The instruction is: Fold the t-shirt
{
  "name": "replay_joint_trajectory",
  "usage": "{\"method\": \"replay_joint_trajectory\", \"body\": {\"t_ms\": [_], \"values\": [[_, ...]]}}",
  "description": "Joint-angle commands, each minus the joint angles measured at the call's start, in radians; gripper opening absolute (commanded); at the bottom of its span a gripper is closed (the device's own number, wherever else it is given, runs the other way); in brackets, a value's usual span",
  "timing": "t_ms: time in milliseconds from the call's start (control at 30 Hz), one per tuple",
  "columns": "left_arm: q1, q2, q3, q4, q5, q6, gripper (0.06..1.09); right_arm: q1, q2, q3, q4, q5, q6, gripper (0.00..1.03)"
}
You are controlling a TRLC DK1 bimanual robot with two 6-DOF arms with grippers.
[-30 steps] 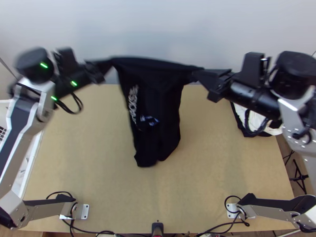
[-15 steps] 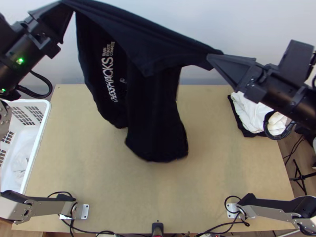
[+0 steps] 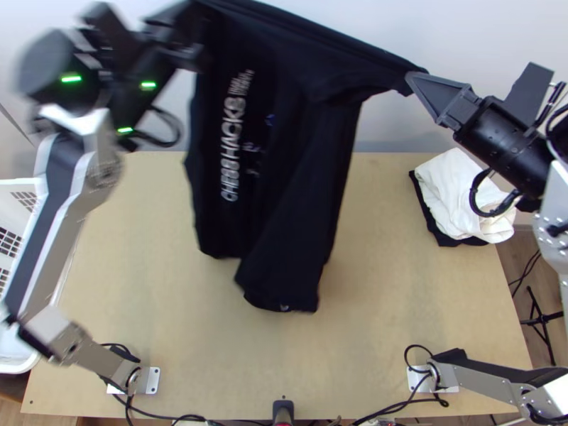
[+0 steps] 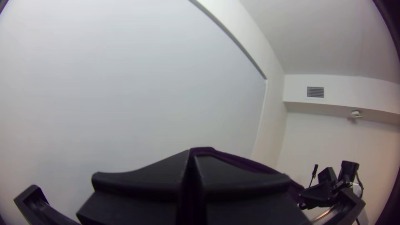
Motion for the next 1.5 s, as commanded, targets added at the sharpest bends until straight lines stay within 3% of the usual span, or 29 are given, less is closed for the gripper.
{"method": "replay_joint_trajectory", "body": {"t_ms": [0,67,167,233,367,467,500,800,1067,1467], "values": [[-0.036,0.251,-0.051,0.034,-0.042,0.058,0.22,-0.199,-0.022,-0.265,0.143,-0.032,-0.031,0.03],[-0.036,0.361,-0.056,0.020,-0.042,0.064,0.26,-0.236,-0.015,-0.356,0.215,-0.045,-0.045,0.03],[-0.037,0.519,-0.056,0.010,-0.060,0.109,0.77,-0.279,0.004,-0.473,0.317,-0.048,-0.061,0.03],[-0.034,0.535,-0.114,0.039,-0.063,0.110,0.75,-0.296,0.029,-0.517,0.356,-0.048,-0.061,0.03],[-0.040,0.443,-0.161,-0.090,-0.098,0.156,0.93,-0.275,0.035,-0.568,0.394,-0.049,-0.054,0.03],[-0.086,0.240,-0.332,-0.067,-0.094,0.170,0.96,-0.230,0.011,-0.591,0.394,-0.049,-0.054,0.03],[-0.098,0.182,-0.375,-0.067,-0.094,0.167,1.05,-0.213,0.008,-0.597,0.394,-0.048,-0.058,0.03],[-0.131,-0.206,-0.718,-0.110,-0.038,0.183,1.05,-0.117,-0.022,-0.627,0.402,-0.046,-0.077,0.03],[-0.206,-0.465,-0.985,-0.259,0.041,0.193,1.04,-0.060,-0.104,-0.706,0.393,-0.039,-0.076,0.03],[-0.453,-0.496,-1.209,-0.354,0.032,0.479,1.04,0.023,-0.278,-0.862,0.317,-0.034,-0.084,0.03]]}}
